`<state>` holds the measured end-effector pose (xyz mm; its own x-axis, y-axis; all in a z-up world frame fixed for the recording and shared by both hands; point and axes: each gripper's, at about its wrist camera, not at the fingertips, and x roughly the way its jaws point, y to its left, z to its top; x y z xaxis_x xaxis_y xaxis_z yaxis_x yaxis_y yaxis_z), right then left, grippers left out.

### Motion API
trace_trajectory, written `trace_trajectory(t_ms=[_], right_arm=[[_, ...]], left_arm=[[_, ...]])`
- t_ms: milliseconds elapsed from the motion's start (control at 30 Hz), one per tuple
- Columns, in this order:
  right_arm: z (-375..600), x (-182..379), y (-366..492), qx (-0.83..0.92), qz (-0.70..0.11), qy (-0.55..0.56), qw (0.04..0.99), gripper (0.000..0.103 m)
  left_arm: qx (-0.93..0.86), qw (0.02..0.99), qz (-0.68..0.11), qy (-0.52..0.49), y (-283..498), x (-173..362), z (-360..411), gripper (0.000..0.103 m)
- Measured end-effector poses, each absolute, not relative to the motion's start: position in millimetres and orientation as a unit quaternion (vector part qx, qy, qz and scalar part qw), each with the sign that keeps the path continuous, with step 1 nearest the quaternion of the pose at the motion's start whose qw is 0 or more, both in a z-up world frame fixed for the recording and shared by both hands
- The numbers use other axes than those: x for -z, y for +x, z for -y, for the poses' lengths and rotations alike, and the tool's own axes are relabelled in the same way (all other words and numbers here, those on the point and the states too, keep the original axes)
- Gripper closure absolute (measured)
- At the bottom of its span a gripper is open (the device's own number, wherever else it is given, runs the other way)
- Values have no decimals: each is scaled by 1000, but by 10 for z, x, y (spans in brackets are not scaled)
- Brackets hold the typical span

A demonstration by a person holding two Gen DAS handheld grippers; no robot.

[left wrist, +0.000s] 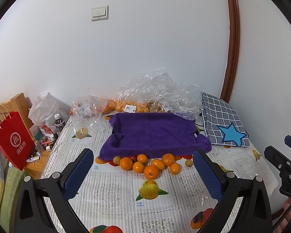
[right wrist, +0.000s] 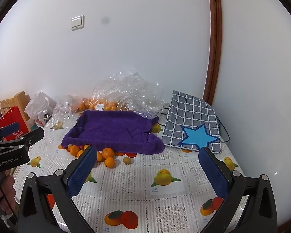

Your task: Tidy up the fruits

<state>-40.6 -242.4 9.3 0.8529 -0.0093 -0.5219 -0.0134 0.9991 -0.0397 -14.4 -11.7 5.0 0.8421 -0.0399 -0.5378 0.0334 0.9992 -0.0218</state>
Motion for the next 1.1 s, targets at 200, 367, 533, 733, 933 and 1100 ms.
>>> trace_trajectory(t_ms=[200, 367, 533, 733, 933, 1100], right_arm=[[2414, -101, -422, -2, -271, -23, 962, 0], [2420, -116, -427, -1, -269, -19, 963, 0], [2394, -121, -437, -2, -268, -22, 963, 0], [2344, -110, -446, -9, -268, -27, 963, 0], [2312, -77, -423, -12, -272, -27, 962, 0], [2260, -54, -405, -16, -275, -33, 961, 0]], left_arm=[[19, 960, -280, -6, -135, -70, 124, 0], [21, 960, -277, -5, -149, -77, 137, 0], [21, 961, -275, -9, -174, -88, 120, 0], [20, 962, -272, -12, -185, -90, 87, 0], [19, 961, -275, -17, -171, -52, 31, 0], [16, 960, -278, -28, -139, -11, -37, 0]])
